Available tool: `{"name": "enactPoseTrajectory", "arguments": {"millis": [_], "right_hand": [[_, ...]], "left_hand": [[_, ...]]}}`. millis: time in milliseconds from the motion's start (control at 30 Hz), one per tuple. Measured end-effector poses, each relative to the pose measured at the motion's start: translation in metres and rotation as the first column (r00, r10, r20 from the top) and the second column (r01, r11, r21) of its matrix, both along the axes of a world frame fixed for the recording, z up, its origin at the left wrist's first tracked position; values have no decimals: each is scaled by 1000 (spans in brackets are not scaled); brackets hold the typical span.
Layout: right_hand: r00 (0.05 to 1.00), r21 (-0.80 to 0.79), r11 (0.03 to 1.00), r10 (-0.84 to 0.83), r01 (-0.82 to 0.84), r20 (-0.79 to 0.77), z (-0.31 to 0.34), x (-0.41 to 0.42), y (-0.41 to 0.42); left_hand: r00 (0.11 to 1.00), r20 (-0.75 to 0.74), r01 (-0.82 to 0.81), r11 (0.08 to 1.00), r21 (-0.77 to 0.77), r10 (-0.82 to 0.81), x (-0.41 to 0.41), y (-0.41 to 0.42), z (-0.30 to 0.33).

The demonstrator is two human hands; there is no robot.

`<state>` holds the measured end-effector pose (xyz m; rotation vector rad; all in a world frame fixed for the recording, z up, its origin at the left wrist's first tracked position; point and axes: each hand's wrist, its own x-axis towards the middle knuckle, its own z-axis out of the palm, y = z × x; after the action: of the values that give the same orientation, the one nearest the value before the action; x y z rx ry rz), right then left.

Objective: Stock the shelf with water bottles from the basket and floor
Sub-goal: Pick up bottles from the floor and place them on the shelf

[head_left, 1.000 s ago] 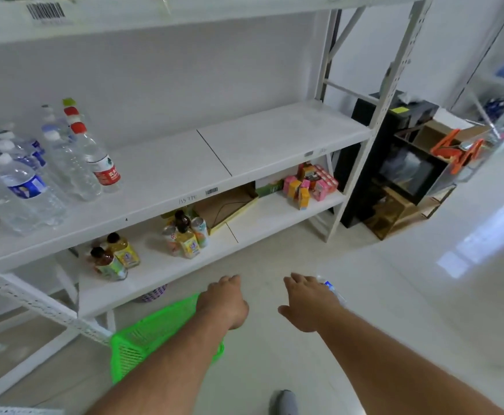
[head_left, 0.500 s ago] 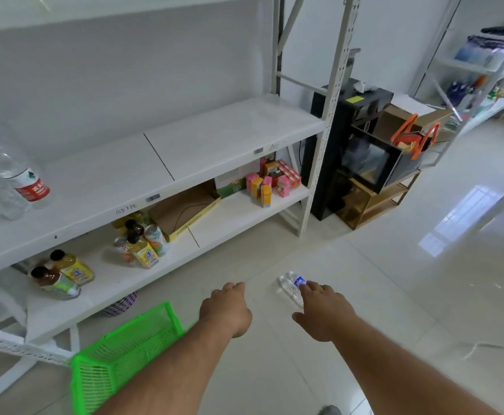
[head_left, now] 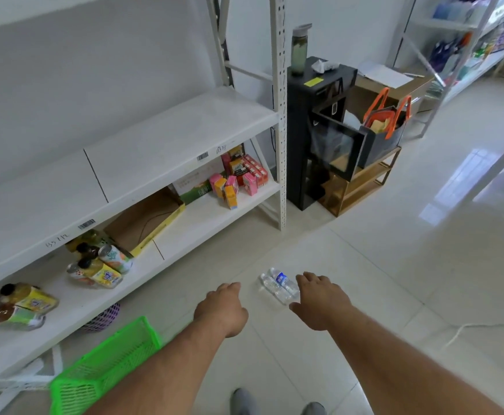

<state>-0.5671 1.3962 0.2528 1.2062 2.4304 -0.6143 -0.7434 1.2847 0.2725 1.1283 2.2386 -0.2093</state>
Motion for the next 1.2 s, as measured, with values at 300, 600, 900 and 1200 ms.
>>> {"name": "enactPoseTrajectory", "arguments": {"millis": [300,600,900,1200], "right_hand": [[999,26,999,27,-28,39,0,-39,56],[990,83,992,85,-95,112,9,-105,109],[974,28,982,184,-189,129,-19,-146,174],[886,-112,892,449,-438,116,-71,-161,284]], "left_hand": [[1000,7,-21,1000,20,21,-49,56,-14],[994,47,-103,992,74,100,-119,104,-30],[971,105,-219,975,21,216,-145,140,-54],[857,125,-490,866,-100,500,-124,203,-99]]}}
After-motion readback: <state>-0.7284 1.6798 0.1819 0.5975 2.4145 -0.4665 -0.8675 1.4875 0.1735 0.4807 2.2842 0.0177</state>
